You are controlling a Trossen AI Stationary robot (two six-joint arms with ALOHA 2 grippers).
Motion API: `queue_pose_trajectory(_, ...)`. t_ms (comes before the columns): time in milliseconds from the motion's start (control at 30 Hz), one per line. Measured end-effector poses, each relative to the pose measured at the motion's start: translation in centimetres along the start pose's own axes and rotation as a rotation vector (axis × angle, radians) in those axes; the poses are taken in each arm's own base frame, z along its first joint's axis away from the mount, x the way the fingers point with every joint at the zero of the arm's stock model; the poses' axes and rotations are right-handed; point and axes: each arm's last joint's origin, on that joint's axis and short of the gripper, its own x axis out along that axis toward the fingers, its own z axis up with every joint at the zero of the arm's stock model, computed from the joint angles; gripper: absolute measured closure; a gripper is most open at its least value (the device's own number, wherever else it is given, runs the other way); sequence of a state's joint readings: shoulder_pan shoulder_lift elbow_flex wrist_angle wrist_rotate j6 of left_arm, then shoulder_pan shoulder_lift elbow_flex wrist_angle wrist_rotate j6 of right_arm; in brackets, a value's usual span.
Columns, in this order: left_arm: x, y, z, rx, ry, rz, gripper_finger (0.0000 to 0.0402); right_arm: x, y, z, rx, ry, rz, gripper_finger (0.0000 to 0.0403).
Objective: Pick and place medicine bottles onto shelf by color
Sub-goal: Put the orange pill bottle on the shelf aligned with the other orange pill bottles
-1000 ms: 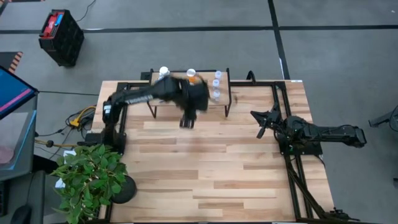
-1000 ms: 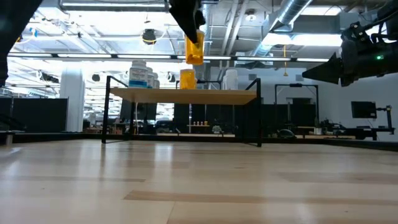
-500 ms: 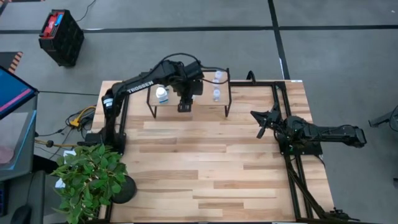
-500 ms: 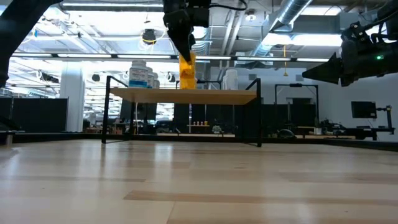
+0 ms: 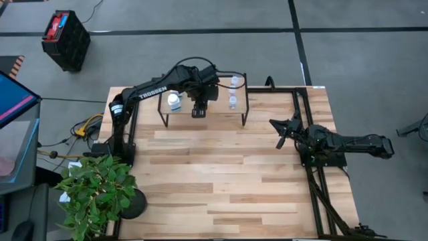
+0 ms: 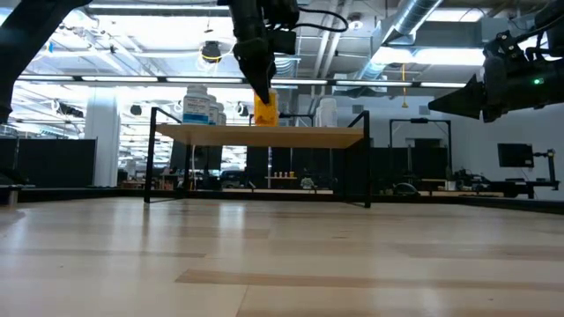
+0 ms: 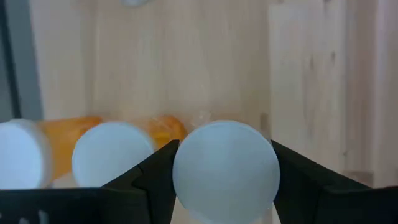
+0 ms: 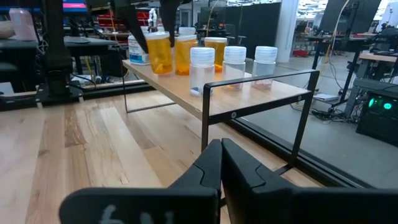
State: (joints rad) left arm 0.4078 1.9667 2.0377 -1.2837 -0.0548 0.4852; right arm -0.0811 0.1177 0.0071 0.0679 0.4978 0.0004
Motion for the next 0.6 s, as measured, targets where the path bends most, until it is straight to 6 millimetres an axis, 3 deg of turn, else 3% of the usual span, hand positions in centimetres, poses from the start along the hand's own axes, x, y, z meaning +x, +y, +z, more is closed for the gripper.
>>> queue_pose_trajectory(433,0.04,0.65,-0.42,-0.050,-0.018,-0.049,0.0209,0.00,0.00,0.00,0.000,0.000,0.000,0.0376)
queue_pose_trajectory(600,0.04,0.63,-0.22,-0.057,-0.029,-0.034,0.0191,0.00,0.00,0.00,0.000,0.000,-0.001,0.0376)
